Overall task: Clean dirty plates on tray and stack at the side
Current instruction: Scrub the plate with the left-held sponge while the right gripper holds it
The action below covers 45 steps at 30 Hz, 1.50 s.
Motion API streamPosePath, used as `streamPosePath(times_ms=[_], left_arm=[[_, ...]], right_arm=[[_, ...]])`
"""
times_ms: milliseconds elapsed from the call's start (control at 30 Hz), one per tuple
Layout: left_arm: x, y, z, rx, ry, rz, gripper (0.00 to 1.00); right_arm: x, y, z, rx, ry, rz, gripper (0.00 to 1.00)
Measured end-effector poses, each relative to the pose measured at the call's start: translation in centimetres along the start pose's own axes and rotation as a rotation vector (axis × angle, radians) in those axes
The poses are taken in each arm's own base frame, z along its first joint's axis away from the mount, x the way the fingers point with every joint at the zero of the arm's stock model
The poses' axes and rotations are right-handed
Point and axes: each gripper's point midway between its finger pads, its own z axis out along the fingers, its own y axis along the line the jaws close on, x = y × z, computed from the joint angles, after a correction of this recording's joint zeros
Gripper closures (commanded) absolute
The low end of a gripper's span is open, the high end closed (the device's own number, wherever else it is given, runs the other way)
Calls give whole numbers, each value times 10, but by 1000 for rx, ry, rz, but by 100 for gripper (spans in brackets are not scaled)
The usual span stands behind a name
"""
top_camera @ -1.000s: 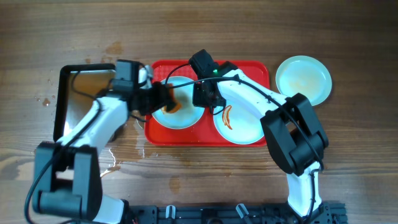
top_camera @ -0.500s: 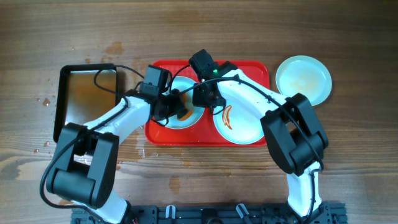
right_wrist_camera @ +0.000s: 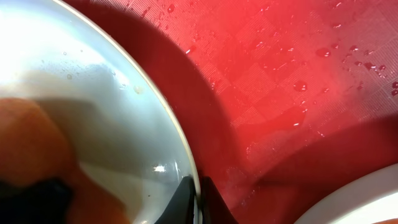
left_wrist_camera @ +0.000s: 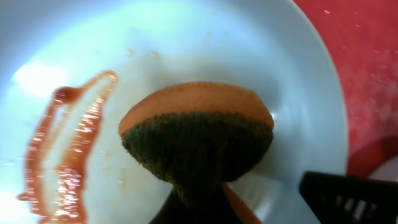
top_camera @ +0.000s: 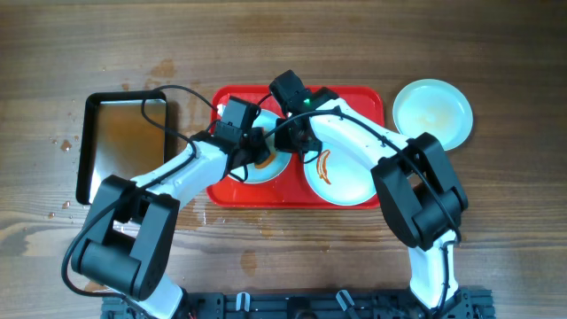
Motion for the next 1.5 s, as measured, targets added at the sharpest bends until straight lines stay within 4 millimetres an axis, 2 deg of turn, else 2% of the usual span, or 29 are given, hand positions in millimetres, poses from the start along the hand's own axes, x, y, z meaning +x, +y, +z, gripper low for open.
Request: streamPosePath(times_ms=[267,400,600,767,867,967,1133,1300,1500], left_arm=[[-10,38,-5,-201,-54,107,96],[-24,60,-10,-303,-95,200,96],[-36,76,-15,-409,-120,344,96],[-46,67,-31,-417,-167,390,96],[-54,42,-49,-319,-228,380,96],[-57,15,-51,-190,-247,331,96],[-46,-3,-27,-62,-188,227,96],[-34,2,13,-55,-128,194,96],[-44,0,19,-42,-153,173,96]], right_arm=[[0,0,0,1,1,-3,96],[0,0,0,1,1,-3,96],[1,0,0,2,2,-3,96],[1,0,0,2,2,-3,96],[0,0,0,1,1,-3,96],[0,0,0,1,0,-3,96],[0,0,0,1,1,-3,96],[0,-1,0,4,-2,-3,96],[-3,-3,0,14,-12,-1,96]])
